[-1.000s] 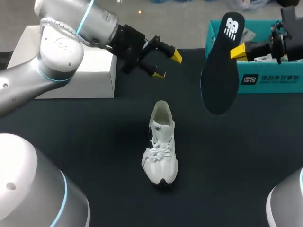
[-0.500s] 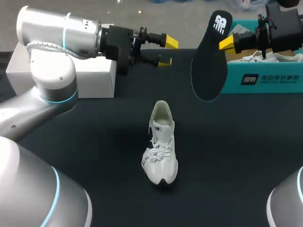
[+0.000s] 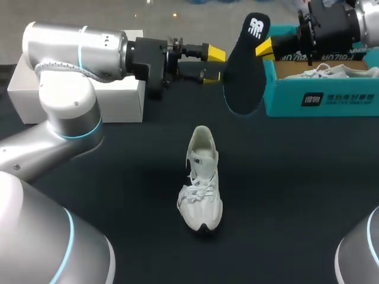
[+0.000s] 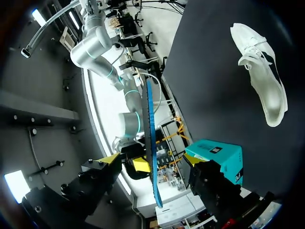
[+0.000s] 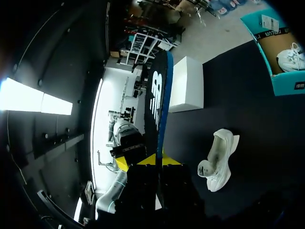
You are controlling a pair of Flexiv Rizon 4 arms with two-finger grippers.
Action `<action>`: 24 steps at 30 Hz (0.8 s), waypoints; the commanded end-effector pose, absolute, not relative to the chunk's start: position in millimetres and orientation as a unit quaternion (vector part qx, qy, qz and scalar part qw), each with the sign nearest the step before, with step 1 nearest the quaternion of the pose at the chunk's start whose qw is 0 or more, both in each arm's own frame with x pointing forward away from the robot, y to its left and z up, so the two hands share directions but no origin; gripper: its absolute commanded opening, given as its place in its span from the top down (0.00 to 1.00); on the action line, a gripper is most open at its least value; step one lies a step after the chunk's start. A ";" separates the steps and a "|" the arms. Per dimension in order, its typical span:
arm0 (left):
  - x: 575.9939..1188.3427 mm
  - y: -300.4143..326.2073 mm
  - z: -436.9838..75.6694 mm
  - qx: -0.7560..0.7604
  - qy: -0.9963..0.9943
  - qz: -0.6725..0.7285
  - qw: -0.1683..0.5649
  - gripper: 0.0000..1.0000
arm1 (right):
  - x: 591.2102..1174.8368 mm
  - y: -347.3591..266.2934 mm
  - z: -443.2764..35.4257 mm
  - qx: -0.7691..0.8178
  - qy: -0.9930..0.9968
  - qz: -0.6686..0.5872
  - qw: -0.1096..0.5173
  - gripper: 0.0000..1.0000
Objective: Take the shoe out of the shoebox, open the shoe tongue, remove and reinsert the insole, then place the shoe into the shoebox
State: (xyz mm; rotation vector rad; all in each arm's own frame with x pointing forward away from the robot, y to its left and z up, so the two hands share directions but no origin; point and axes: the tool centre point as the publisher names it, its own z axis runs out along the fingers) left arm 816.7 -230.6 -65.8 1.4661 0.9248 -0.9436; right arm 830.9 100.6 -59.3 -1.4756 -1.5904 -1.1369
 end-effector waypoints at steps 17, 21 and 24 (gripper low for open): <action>826.0 -251.4 -77.1 0.595 0.378 -0.406 0.581 1.00 | 836.0 129.3 -59.0 -0.557 -0.617 -0.416 0.368 1.00; 826.5 -249.8 -79.0 0.583 0.379 -0.409 0.591 1.00 | 831.9 125.1 -54.6 -0.549 -0.610 -0.434 0.370 0.00; 827.4 -245.1 -79.4 0.570 0.381 -0.413 0.599 1.00 | 826.4 117.5 -48.3 -0.543 -0.597 -0.462 0.369 0.00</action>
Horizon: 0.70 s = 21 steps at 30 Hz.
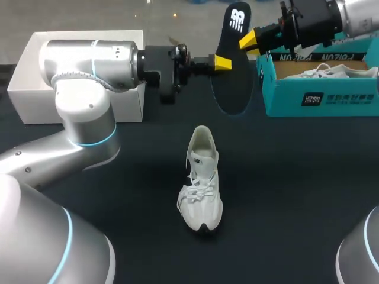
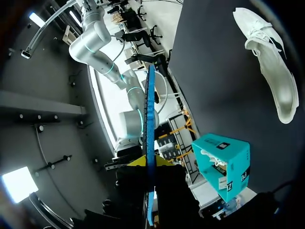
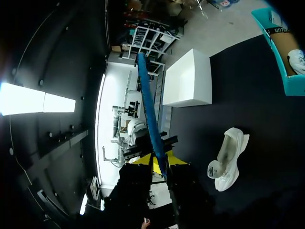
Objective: Take the shoe out of the shoebox, open the shoe tongue, remove and reinsert the insole, then place the shoe into the shoebox
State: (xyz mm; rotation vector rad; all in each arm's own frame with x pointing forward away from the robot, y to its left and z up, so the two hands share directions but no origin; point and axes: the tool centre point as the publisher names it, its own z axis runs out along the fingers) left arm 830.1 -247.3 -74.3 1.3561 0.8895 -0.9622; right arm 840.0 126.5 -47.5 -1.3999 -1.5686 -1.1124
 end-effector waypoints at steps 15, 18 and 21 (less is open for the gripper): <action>836.6 -215.2 -77.7 0.520 0.409 -0.450 0.600 1.00 | 778.0 71.3 -57.0 -0.508 -0.607 -0.514 0.330 0.00; 835.9 -209.7 -78.3 0.516 0.418 -0.457 0.591 1.00 | 773.2 64.4 -66.5 -0.521 -0.601 -0.508 0.330 0.00; 835.5 -204.5 -79.9 0.514 0.424 -0.460 0.587 1.00 | 770.4 61.9 -71.6 -0.525 -0.599 -0.507 0.329 0.00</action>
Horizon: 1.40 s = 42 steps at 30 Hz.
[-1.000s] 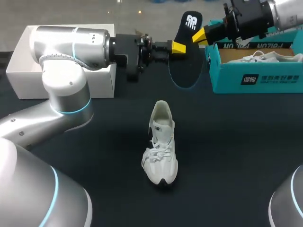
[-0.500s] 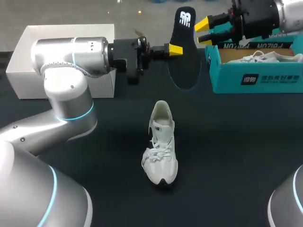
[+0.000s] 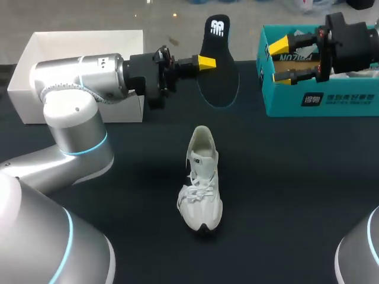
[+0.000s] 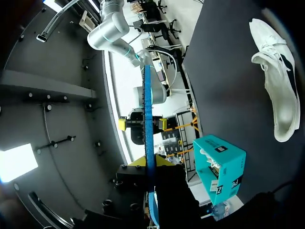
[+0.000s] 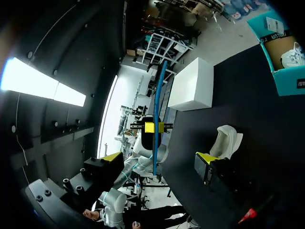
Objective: Take the shoe out of the shoebox, open the shoe tongue, remove and reinsert the insole, then place the shoe into the shoebox
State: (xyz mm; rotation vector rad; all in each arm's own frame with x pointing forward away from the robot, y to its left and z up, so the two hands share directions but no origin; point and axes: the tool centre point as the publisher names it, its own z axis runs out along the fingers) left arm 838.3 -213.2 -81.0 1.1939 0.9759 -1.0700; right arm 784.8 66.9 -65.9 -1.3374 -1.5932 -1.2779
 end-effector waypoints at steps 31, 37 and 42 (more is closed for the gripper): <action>836.1 -199.5 -81.1 0.601 0.353 -0.297 0.653 1.00 | 770.7 62.7 -72.4 -0.531 -0.592 -0.518 0.315 0.00; 843.1 -193.0 -80.5 0.492 0.531 -0.409 0.555 1.00 | 770.7 62.7 -72.4 -0.531 -0.592 -0.518 0.315 0.00; 841.5 -190.9 -76.5 0.485 0.544 -0.461 0.507 1.00 | 770.7 62.7 -72.4 -0.531 -0.592 -0.518 0.315 0.00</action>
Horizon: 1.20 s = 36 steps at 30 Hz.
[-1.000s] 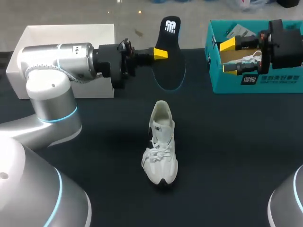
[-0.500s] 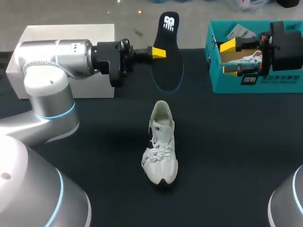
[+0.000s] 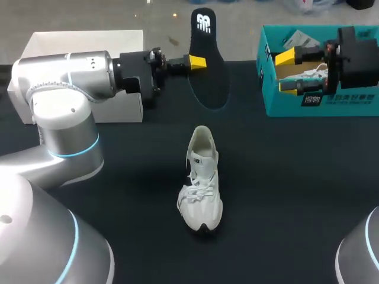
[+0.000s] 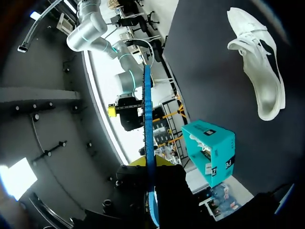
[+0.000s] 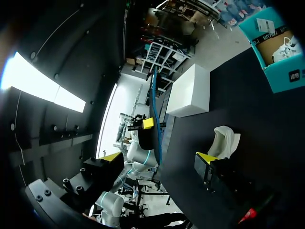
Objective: Take the shoe out of the shoebox, open the shoe tongue, remove and reinsert the insole, then place the shoe into the shoebox
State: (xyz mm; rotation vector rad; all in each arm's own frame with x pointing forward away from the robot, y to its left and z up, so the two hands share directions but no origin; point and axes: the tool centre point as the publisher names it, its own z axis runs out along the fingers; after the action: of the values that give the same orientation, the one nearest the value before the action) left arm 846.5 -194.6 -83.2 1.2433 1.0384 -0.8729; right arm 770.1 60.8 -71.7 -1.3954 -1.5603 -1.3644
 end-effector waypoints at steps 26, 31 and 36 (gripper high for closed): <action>831.1 -189.6 -78.6 0.221 0.642 -0.645 0.352 1.00 | 770.7 62.7 -72.4 -0.531 -0.592 -0.518 0.315 0.00; 831.1 -189.6 -78.6 0.221 0.642 -0.645 0.352 1.00 | 770.7 62.7 -72.4 -0.531 -0.592 -0.518 0.315 0.00; 834.1 -187.7 -80.0 0.068 0.696 -0.677 0.229 1.00 | 770.7 62.7 -72.4 -0.531 -0.592 -0.518 0.315 0.00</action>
State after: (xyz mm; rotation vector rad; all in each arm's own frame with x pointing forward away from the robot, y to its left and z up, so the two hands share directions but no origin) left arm 834.9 -186.0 -80.6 0.6175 1.6419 -1.6345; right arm 769.9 61.1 -72.1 -1.3957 -1.5603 -1.3658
